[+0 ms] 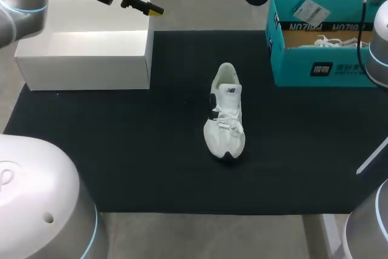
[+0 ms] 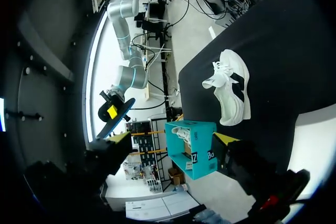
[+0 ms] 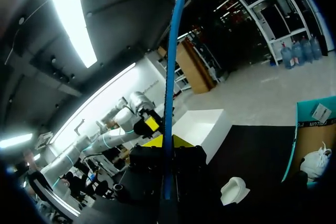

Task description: Take the shoe out of the shoebox, open the shoe tongue, remove and reinsert the insole, then place the shoe into the shoebox

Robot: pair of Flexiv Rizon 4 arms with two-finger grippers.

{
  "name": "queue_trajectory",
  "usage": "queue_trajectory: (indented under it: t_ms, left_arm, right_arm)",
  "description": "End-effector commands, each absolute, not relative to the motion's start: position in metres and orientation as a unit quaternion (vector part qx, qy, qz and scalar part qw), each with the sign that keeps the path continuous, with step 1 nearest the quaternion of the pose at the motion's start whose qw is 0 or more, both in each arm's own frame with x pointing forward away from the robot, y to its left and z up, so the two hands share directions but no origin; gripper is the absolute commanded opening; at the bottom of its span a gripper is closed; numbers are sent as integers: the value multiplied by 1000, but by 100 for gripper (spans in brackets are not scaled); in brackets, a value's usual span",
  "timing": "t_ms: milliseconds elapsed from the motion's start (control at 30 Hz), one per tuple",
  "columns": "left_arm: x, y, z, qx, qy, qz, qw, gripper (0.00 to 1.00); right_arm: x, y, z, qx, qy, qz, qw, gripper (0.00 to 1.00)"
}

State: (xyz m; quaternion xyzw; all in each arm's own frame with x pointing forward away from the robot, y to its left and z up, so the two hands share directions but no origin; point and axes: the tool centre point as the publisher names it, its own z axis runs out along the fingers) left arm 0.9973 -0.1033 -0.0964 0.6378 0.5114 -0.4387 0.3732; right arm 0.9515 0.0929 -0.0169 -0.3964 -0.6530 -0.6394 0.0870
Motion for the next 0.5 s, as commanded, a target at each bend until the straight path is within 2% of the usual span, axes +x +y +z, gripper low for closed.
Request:
queue_trajectory:
  t_ms: [33, 167, 300, 500]
  left_arm:
    - [996, -103, -96, 638, 512, -437, 374, 100]
    - [996, -103, -96, 638, 512, -437, 374, 100]
    - [996, -103, -96, 638, 512, -437, 374, 100]
    - [996, -103, -96, 638, 512, -437, 374, 100]
  right_arm:
    - [952, 95, -17, -397, -653, -639, 86, 0]
    - [952, 95, -17, -397, -653, -639, 86, 0]
    - [956, 105, -28, -365, -603, -706, 66, 0]
    - [954, 117, -41, -344, -578, -738, 52, 0]
